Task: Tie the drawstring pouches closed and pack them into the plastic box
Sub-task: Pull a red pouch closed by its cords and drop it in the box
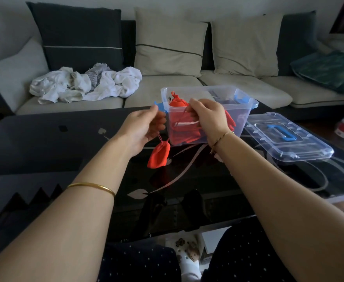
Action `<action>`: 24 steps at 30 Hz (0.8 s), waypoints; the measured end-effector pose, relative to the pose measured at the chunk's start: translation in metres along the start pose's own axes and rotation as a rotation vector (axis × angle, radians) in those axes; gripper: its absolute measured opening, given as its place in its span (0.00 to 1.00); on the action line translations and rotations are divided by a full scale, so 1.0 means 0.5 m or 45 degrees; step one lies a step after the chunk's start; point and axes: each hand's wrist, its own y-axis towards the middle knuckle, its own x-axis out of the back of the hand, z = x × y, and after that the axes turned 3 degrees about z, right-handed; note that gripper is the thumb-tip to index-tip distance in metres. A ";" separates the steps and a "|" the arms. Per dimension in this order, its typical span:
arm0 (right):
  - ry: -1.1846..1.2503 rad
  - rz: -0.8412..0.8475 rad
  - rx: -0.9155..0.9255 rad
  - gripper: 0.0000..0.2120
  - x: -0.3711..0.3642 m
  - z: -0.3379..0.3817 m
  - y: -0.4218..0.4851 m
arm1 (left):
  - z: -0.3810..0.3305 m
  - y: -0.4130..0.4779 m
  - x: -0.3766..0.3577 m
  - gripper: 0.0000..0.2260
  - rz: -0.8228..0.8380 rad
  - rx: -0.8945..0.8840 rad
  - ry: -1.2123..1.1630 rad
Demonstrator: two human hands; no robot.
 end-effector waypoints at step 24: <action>-0.012 0.564 -0.448 0.16 -0.023 -0.010 -0.021 | 0.021 0.003 -0.008 0.07 0.116 -0.047 0.138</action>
